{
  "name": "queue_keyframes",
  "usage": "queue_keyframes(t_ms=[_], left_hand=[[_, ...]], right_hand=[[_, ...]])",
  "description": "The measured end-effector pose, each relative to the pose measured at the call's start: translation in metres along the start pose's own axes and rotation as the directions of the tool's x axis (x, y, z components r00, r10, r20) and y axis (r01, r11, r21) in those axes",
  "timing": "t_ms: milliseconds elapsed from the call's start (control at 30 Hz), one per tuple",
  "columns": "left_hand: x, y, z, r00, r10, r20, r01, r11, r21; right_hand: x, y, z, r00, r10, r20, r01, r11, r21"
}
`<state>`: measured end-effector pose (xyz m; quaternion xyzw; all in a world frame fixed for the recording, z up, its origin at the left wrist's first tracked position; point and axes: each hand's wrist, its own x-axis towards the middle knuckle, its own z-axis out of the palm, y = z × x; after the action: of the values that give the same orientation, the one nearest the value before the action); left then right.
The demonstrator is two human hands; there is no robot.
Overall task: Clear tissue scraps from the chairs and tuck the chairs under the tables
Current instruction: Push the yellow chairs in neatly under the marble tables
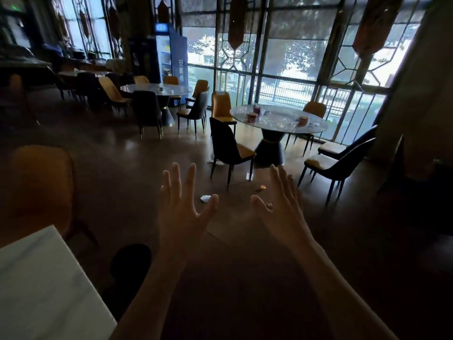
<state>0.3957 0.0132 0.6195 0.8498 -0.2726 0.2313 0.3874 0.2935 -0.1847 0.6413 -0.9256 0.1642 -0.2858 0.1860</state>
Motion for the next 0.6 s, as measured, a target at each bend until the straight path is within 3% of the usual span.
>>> queue_keyframes(t_ms=[167,600], left_hand=[[0.076,-0.043,0.02,0.997,-0.065,-0.043,0.066,0.998,0.02],[0.269,-0.166,0.103,0.958,-0.228,-0.175,0.27,0.921,0.28]], right_hand=[[0.104,0.0,0.049,0.996,-0.077,0.032,0.076,0.996,0.049],[0.368,-0.008,0.224,0.937,-0.332,0.109,0.29,0.913,0.289]])
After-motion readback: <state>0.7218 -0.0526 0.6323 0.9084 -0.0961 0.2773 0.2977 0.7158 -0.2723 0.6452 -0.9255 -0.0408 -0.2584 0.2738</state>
